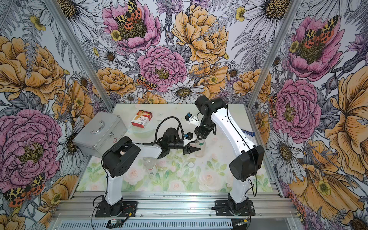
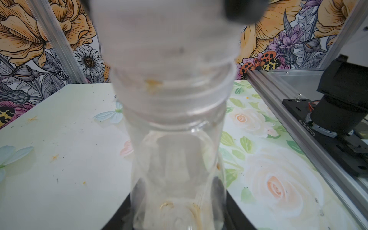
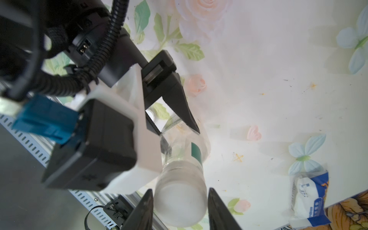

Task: Screw on the bottle caps
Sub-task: Screw the bottle cap onto the plastic bottle.

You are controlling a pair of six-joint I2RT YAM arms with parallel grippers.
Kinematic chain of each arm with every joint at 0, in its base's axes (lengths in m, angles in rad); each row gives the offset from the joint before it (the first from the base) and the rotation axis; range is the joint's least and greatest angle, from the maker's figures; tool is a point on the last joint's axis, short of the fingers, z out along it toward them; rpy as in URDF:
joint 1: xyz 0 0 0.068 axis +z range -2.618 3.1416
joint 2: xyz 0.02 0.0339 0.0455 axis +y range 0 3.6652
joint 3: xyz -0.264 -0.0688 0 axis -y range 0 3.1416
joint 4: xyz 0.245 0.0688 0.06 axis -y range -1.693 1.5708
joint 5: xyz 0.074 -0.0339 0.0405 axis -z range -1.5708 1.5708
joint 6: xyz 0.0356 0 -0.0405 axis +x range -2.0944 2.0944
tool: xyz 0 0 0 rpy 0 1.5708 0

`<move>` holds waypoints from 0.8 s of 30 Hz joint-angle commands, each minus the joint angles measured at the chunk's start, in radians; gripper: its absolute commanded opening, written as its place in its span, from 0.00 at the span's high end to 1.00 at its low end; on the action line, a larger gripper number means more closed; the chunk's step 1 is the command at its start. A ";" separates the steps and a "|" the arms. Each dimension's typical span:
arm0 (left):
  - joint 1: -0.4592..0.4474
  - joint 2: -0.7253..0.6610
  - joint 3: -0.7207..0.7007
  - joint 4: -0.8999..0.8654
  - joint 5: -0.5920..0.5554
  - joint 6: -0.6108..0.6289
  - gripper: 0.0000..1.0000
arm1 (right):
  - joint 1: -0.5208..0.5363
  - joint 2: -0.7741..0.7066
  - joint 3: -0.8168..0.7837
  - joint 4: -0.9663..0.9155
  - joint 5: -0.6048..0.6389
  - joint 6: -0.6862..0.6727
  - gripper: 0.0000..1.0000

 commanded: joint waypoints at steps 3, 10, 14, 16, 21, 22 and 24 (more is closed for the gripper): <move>-0.005 -0.052 -0.008 0.018 0.003 0.006 0.56 | 0.000 0.010 -0.006 0.051 0.001 0.061 0.67; 0.004 -0.067 -0.004 0.034 -0.053 -0.033 0.56 | 0.006 -0.054 -0.126 0.127 -0.017 0.209 0.69; 0.016 -0.066 -0.019 0.129 -0.056 -0.105 0.56 | 0.008 -0.112 -0.220 0.182 -0.026 0.276 0.68; 0.017 -0.069 -0.029 0.171 -0.064 -0.125 0.56 | 0.007 -0.132 -0.256 0.210 -0.012 0.320 0.68; 0.007 -0.080 -0.032 0.180 -0.090 -0.125 0.57 | 0.009 -0.166 -0.300 0.277 0.015 0.485 0.68; 0.008 -0.081 -0.033 0.180 -0.098 -0.125 0.57 | 0.010 -0.174 -0.302 0.288 0.023 0.531 0.68; 0.005 -0.081 -0.033 0.179 -0.118 -0.124 0.58 | 0.012 -0.194 -0.304 0.303 0.028 0.603 0.68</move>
